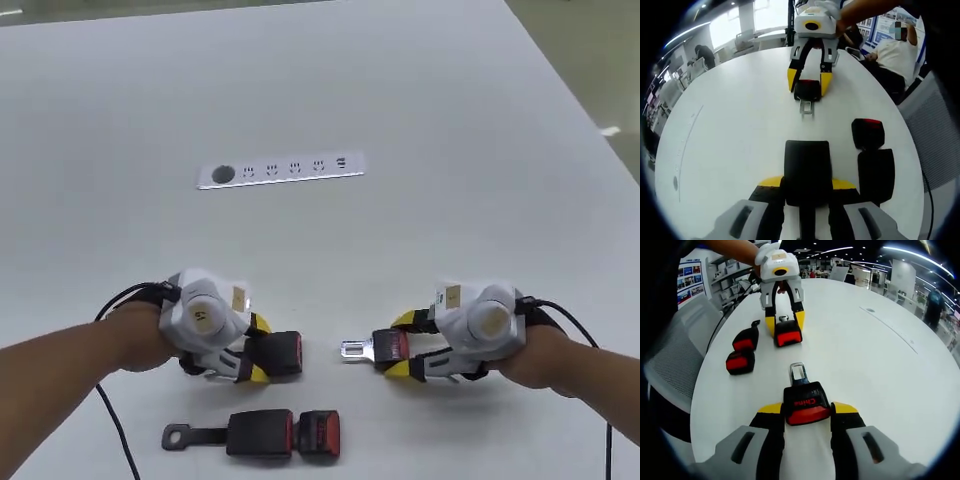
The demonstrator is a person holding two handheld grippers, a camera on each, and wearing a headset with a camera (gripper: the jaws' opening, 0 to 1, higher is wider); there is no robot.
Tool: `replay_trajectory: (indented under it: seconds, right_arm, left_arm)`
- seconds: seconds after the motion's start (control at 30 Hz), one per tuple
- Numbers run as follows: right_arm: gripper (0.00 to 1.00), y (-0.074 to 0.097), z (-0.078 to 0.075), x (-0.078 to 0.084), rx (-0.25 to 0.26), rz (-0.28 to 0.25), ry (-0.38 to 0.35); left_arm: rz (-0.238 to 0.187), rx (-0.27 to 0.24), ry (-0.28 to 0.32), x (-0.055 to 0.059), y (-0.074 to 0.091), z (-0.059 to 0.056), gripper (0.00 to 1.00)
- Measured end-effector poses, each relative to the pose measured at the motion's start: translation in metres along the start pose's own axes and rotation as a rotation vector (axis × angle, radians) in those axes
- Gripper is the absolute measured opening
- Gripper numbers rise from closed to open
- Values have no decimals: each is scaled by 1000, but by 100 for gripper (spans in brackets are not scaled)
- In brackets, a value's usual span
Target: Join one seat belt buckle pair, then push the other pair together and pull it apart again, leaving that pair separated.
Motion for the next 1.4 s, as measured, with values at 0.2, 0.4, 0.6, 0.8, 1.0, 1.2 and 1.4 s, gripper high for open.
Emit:
replay_trajectory:
  seconds: [0.2, 0.4, 0.6, 0.8, 1.0, 1.2, 1.4]
  right_arm:
    - [34, 6, -2, 6, -2, 5, 1]
    - [34, 11, -2, 11, 0, 9, 0]
    - [34, 18, -3, 19, -8, 7, -1]
    - [34, 23, -3, 23, -7, 14, -3]
    - [34, 21, -5, 24, -9, 18, -1]
    - [35, 21, -5, 23, 10, 36, -31]
    - [53, 25, -13, 14, 91, -37, -133]
  left_arm:
    - [-1, 2, -1, 0, 1, 0, 34]
    - [-5, 4, -2, -1, 2, 0, 34]
    - [-6, 4, 0, -1, 2, 0, 34]
    - [-7, 4, 4, 0, 2, 0, 34]
    - [-1, 3, 3, -1, 3, 0, 34]
    - [7, -2, 27, -1, 2, 0, 35]
    - [-16, -6, 101, 0, 6, -3, 66]
Point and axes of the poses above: the centre of the closed fingertips' face, and the gripper's own axes: y roughly backward along the fingers, z roughly to its left, x roughly out of its underside, the point moved 3 cm from there along y, roughly backward along the fingers, and after that the axes turned 7 degrees about z, right-handed, at the moved point
